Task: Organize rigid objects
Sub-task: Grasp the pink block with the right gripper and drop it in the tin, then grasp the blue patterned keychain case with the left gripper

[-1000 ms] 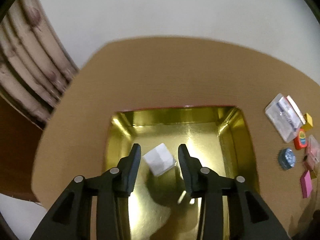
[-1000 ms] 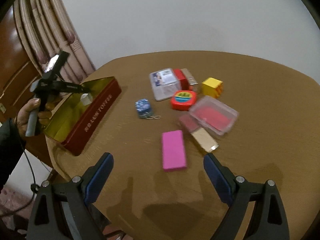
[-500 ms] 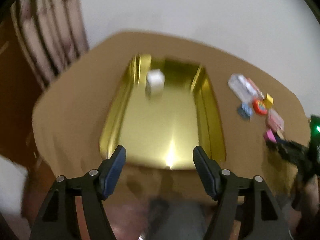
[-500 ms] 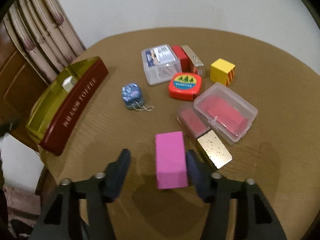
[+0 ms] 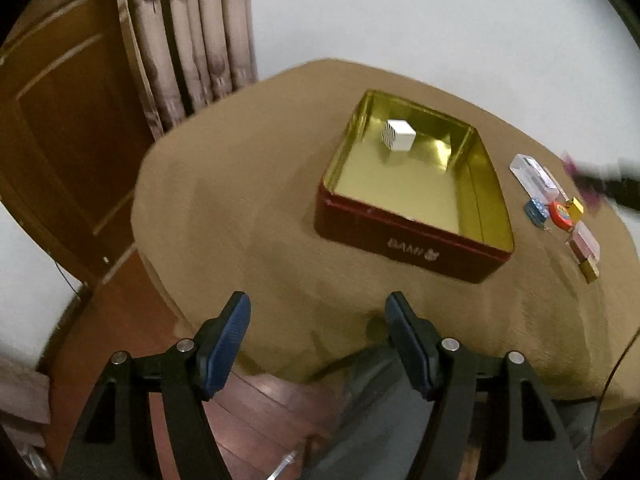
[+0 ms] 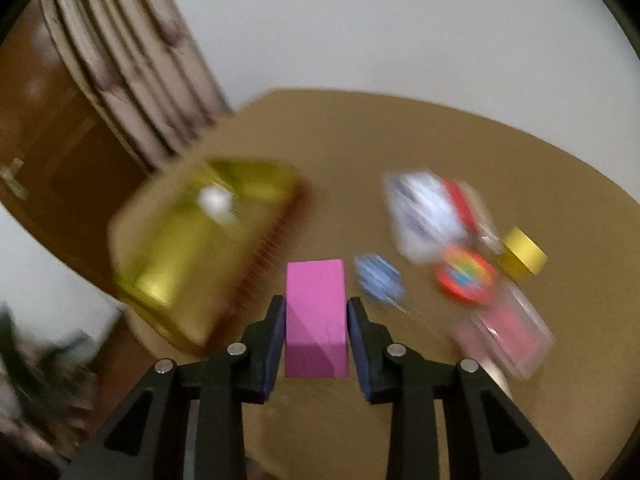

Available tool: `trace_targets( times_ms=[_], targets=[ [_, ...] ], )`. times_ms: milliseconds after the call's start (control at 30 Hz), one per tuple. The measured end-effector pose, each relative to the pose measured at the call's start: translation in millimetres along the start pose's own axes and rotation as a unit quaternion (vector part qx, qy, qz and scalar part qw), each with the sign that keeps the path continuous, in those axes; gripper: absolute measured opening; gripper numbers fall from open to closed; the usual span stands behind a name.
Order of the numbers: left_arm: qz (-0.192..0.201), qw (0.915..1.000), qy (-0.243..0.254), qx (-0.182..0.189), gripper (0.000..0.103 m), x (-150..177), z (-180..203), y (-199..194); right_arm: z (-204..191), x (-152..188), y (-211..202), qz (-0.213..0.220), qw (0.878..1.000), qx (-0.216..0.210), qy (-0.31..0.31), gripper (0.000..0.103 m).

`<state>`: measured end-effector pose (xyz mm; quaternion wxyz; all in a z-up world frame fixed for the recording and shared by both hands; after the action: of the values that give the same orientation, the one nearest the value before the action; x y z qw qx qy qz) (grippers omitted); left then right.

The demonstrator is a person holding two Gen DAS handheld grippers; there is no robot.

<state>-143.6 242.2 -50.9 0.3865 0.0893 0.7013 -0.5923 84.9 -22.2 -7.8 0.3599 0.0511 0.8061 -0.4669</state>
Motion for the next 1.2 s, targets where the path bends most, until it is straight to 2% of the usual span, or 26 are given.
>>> trace_targets(
  times_ms=[67, 133, 233, 367, 533, 600, 733, 800, 900, 933, 1033, 1067, 1100, 1133, 1200],
  targets=[
    [0.015, 0.9998, 0.008, -0.013, 0.07, -3, -2, -3, -36, -31, 20, -0.004, 1.0, -0.029, -0.003, 0.031],
    [0.016, 0.9998, 0.01, -0.008, 0.073, -4, -3, -5, -65, -52, 48, -0.018, 0.999, -0.048, -0.004, 0.031],
    [0.014, 0.9999, -0.003, -0.004, 0.078, -3, -8, -6, -86, -67, 97, -0.046, 0.998, -0.029, -0.009, 0.031],
    [0.01, 0.9999, -0.011, 0.003, 0.078, -2, -8, -3, -96, -62, 158, -0.088, 0.996, 0.019, -0.01, 0.031],
    [0.001, 1.0, 0.005, 0.004, 0.079, 1, -2, 3, -94, -53, 203, -0.117, 0.991, 0.067, -0.007, 0.031],
    [-0.009, 1.0, 0.004, 0.003, 0.08, 4, 0, 6, -88, -48, 209, -0.124, 0.99, 0.06, 0.003, 0.031],
    [-0.028, 0.9996, -0.008, 0.001, 0.08, 9, -3, 14, -103, -57, 236, -0.122, 0.991, 0.051, 0.021, 0.031],
    [-0.027, 0.9995, -0.015, 0.003, 0.08, 9, -3, 14, -115, -68, 240, -0.103, 0.994, 0.038, 0.026, 0.032],
    [-0.014, 0.9998, -0.011, 0.001, 0.08, 6, 1, 10, -116, -83, 227, -0.053, 0.997, 0.056, 0.014, 0.038],
    [-0.008, 1.0, -0.006, 0.0, 0.08, 5, 4, 8, -115, -88, 212, -0.024, 0.998, 0.055, 0.014, 0.04],
    [0.004, 0.9998, 0.019, 0.008, 0.08, 5, 15, 1, -111, -88, 160, 0.045, 0.999, -0.005, 0.029, 0.043],
    [0.007, 0.9996, 0.026, 0.013, 0.08, 5, 20, -1, -107, -84, 142, 0.065, 0.998, -0.006, 0.026, 0.045],
    [0.01, 0.9992, 0.032, 0.022, 0.08, 6, 25, -4, -100, -79, 123, 0.087, 0.996, 0.002, 0.018, 0.053],
    [0.012, 0.9986, 0.039, 0.035, 0.08, 6, 33, -8, -85, -67, 95, 0.117, 0.993, 0.028, 0.007, 0.055],
    [0.009, 0.9965, 0.056, 0.061, 0.08, 7, 50, -13, -52, -46, 67, 0.152, 0.985, 0.078, -0.002, 0.055]
  ],
)
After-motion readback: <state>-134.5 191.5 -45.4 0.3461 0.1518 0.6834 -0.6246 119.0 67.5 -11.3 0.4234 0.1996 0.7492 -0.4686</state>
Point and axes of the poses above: each gripper's, at about its wrist camera, not at the fingertips, and y roughly the way its jaws point, z to its right, x to its underside, the point moved 10 cm from there along y, roughly the way its jaws point, and after that the axes turned 4 degrees about z, right-handed, at the moved point
